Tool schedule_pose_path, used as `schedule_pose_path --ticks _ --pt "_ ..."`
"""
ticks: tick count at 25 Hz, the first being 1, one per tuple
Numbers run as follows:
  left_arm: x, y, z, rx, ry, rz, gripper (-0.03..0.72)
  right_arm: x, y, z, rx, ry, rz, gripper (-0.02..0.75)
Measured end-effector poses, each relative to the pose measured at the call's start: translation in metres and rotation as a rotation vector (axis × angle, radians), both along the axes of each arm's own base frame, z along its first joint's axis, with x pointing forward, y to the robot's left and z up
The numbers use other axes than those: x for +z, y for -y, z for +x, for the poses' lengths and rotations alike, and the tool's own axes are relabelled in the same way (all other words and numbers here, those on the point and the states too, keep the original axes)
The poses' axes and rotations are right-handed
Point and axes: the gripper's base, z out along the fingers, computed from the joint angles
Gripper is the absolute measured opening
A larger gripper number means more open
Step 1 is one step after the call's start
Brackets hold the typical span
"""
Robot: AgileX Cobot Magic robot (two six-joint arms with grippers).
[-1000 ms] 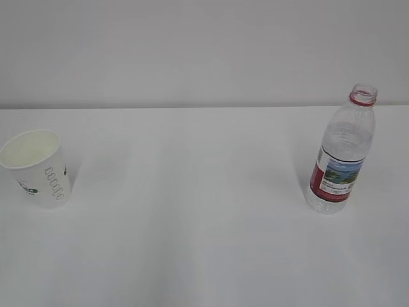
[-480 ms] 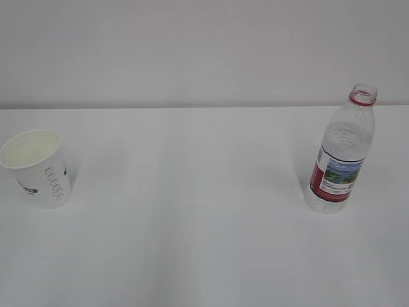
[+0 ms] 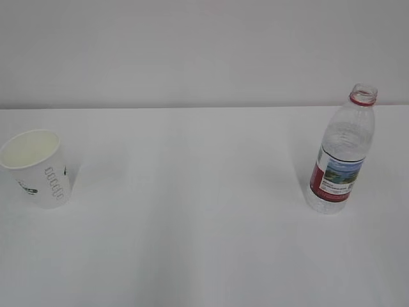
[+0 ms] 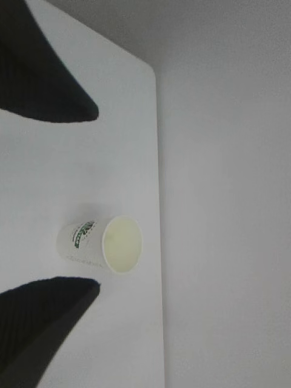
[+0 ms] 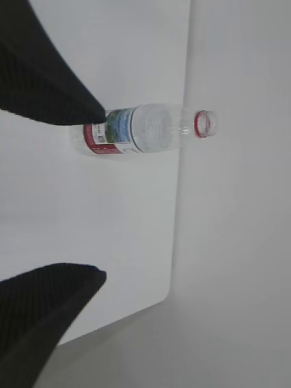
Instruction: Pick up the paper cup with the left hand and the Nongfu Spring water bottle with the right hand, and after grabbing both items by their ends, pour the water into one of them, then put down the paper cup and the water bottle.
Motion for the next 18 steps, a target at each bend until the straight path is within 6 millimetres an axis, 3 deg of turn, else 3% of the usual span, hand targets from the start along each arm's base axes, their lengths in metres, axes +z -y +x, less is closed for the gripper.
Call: schedule_pose_path --ticks 10,18 --pt "0.001 -0.001 0.0 0.005 0.012 0.033 0.579 0.005 0.0 0.001 0.002 0.062 -0.001 0.537" --pt "0.012 0.004 0.001 -0.037 0.135 -0.031 0.579 0.018 0.0 0.003 0.004 0.204 0.0 0.537"
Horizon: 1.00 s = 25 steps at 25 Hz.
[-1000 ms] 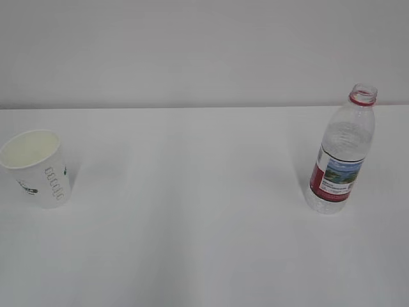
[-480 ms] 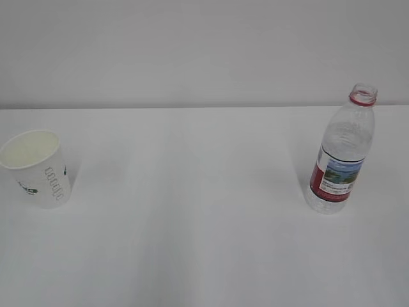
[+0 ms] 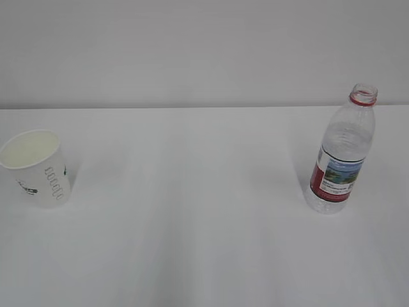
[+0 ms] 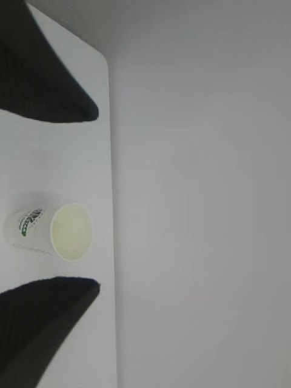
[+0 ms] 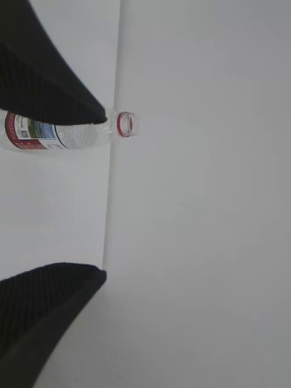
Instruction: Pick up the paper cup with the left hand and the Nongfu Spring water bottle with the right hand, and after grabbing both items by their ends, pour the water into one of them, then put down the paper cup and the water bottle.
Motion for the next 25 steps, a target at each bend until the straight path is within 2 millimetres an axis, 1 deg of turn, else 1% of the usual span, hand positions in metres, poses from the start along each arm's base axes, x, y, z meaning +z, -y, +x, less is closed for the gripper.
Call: schedule_pose_path --ticks 6,8,14,20,25 --pt "0.001 0.0 0.001 0.002 0.009 0.001 0.579 0.0 0.0 0.001 0.0 0.013 -0.001 0.537" --pt "0.001 -0.001 0.003 0.01 -0.001 0.011 0.579 -0.002 0.0 0.007 0.0 -0.018 -0.002 0.537" --pt "0.001 -0.003 0.021 0.022 -0.085 0.029 0.579 -0.005 -0.001 0.029 0.002 -0.118 -0.014 0.537" --pt "0.003 -0.006 0.032 0.054 -0.104 0.079 0.579 -0.004 -0.001 0.053 0.006 -0.174 -0.031 0.537" --pt "0.001 -0.008 0.048 0.062 -0.166 0.098 0.579 -0.004 -0.002 0.073 0.012 -0.21 -0.059 0.537"
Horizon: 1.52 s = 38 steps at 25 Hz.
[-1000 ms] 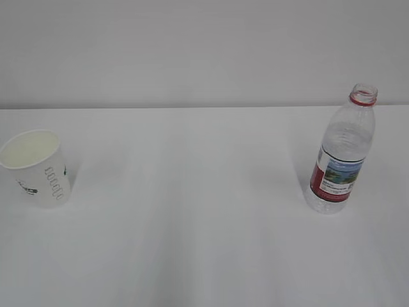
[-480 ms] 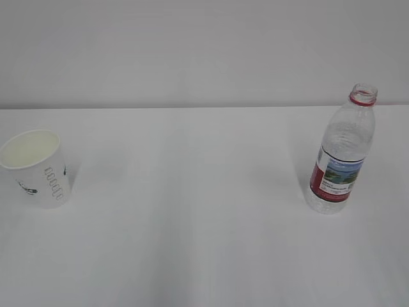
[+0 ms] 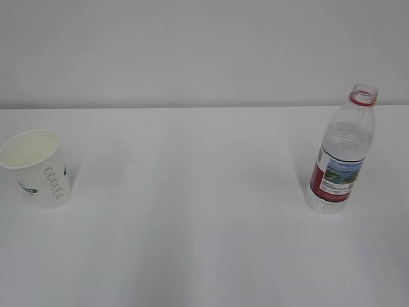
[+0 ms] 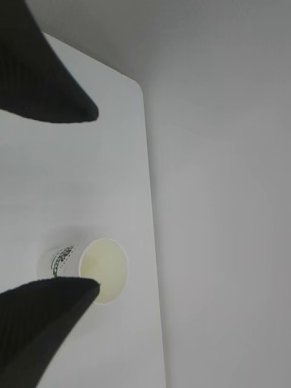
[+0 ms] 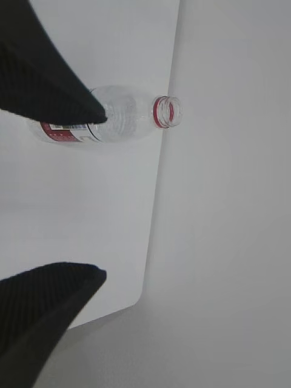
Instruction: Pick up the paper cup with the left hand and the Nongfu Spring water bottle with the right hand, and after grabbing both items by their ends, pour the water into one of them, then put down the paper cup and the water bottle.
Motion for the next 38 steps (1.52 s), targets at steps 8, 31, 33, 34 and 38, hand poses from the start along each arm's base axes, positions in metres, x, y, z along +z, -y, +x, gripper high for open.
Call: schedule_pose_path --ticks 8,31,33,34,38 --pt "0.001 -0.002 0.041 0.002 -0.041 0.024 0.579 -0.004 -0.006 0.033 0.049 -0.045 -0.003 0.537" --pt "-0.013 -0.003 0.147 -0.026 0.112 0.048 0.579 -0.033 -0.015 0.135 0.075 0.096 -0.016 0.536" --pt "-0.027 -0.007 0.157 -0.012 0.088 0.044 0.579 -0.042 -0.016 0.141 0.079 0.087 -0.022 0.536" --pt "-0.035 -0.008 0.159 -0.003 0.079 0.033 0.579 -0.046 -0.016 0.143 0.081 0.087 -0.029 0.536" --pt "-0.072 -0.01 0.162 0.012 0.026 0.002 0.579 -0.061 -0.016 0.139 0.08 0.108 -0.024 0.536"
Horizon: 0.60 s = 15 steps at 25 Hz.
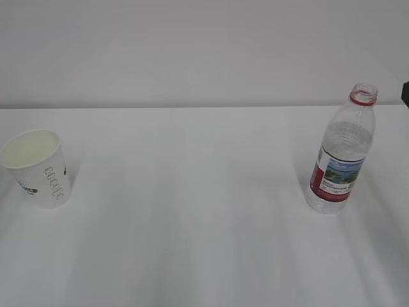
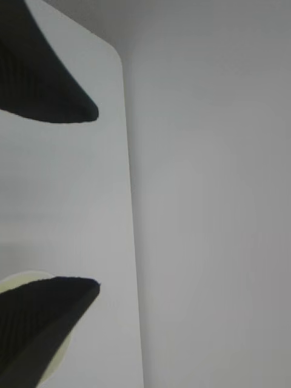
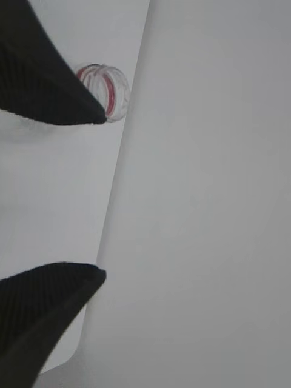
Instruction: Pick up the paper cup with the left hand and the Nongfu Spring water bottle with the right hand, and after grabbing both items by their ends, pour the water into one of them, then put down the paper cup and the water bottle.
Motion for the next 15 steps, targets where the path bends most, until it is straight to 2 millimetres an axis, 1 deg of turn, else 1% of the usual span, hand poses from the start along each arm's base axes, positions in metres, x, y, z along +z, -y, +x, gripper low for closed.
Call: schedule_pose_path --ticks 1,3,6,9,12,15 --pt "-0.009 0.0 -0.002 0.003 -0.008 -0.007 0.579 -0.004 0.0 -0.002 -0.003 0.002 0.006 0.536" --pt "-0.02 -0.001 -0.007 0.017 0.018 -0.026 0.579 -0.011 0.001 -0.007 -0.007 0.007 0.012 0.536" --pt "-0.029 -0.002 -0.015 0.043 0.048 -0.053 0.579 -0.025 0.002 -0.016 -0.012 0.002 0.02 0.536" --pt "-0.039 -0.002 -0.019 0.051 0.032 -0.062 0.579 -0.033 0.004 -0.024 -0.031 0.035 0.066 0.536" --pt "-0.048 0.004 -0.022 0.032 0.02 -0.081 0.579 -0.04 0.005 -0.031 -0.044 0.039 0.129 0.536" --pt "-0.054 0.017 -0.024 -0.03 0.012 -0.09 0.579 -0.05 0.004 -0.038 -0.038 0.017 0.175 0.536"
